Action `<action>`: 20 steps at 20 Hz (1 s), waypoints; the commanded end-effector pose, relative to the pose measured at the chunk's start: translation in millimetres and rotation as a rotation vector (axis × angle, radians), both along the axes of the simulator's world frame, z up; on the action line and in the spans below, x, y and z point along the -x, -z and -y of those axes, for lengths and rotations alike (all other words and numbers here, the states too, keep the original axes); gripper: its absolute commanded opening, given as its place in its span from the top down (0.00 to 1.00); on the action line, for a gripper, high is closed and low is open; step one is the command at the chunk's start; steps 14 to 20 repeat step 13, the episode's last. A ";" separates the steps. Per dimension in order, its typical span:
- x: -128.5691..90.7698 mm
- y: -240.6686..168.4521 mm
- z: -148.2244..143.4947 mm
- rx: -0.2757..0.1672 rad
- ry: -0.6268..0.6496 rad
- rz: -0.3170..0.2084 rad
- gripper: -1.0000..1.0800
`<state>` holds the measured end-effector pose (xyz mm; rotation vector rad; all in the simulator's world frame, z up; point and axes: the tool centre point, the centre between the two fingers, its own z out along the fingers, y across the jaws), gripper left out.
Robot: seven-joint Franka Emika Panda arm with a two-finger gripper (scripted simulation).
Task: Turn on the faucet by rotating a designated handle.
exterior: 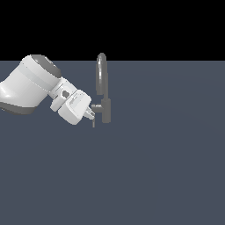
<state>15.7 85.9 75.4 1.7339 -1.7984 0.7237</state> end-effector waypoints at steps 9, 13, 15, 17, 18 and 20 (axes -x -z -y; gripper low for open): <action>-14.4 40.3 2.8 0.007 -0.002 -0.033 1.00; -18.8 49.4 3.1 0.008 -0.001 -0.040 1.00; -18.8 49.4 3.1 0.008 -0.001 -0.040 1.00; -18.8 49.4 3.1 0.008 -0.001 -0.040 1.00; -18.8 49.4 3.1 0.008 -0.001 -0.040 1.00; -18.8 49.4 3.1 0.008 -0.001 -0.040 1.00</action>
